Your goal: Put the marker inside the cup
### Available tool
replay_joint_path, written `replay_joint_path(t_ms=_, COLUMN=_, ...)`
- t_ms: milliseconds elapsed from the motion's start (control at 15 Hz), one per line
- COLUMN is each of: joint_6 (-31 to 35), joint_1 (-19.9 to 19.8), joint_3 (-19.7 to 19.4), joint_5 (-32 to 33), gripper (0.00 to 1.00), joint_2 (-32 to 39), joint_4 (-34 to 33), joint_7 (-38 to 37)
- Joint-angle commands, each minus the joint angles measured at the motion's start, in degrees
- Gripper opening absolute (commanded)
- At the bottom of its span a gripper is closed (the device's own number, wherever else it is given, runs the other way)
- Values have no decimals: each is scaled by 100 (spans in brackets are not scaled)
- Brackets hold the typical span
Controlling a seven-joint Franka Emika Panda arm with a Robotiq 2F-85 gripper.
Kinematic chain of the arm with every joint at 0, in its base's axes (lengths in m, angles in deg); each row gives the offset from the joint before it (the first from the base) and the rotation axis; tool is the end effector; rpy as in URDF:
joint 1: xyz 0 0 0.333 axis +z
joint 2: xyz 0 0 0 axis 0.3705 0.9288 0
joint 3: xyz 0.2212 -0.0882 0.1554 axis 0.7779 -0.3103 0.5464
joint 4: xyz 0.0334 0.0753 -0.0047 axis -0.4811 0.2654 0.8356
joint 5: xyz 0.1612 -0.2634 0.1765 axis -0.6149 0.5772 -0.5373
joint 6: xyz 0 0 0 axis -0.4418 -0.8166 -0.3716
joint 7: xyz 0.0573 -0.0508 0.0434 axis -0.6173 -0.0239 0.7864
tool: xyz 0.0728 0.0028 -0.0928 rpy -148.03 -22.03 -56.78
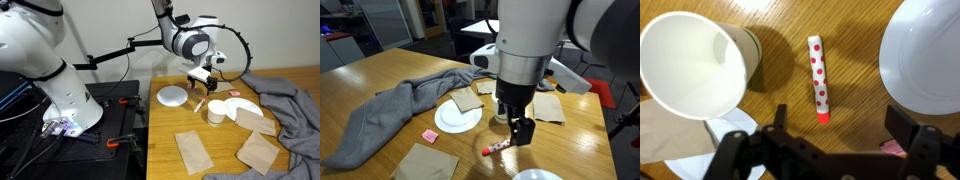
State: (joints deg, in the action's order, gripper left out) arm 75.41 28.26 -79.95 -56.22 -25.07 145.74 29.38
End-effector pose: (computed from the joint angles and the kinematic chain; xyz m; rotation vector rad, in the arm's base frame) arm 0.4948 0.1278 0.1237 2.9197 1.0620 0.0842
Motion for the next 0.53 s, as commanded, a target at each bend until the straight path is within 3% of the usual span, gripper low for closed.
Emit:
replay_joint_path(t_ms=0, joint_6=153, joint_1=-12, joint_3=1, joint_5=43, gripper=100, joint_2=349, joint_4=-242, joint_7=196)
replay_joint_path(t_ms=467, joint_6=-140, joint_1=-140, joint_3=154, joint_5=43, gripper=100, joint_2=1056, joint_4=-972, joint_7=714)
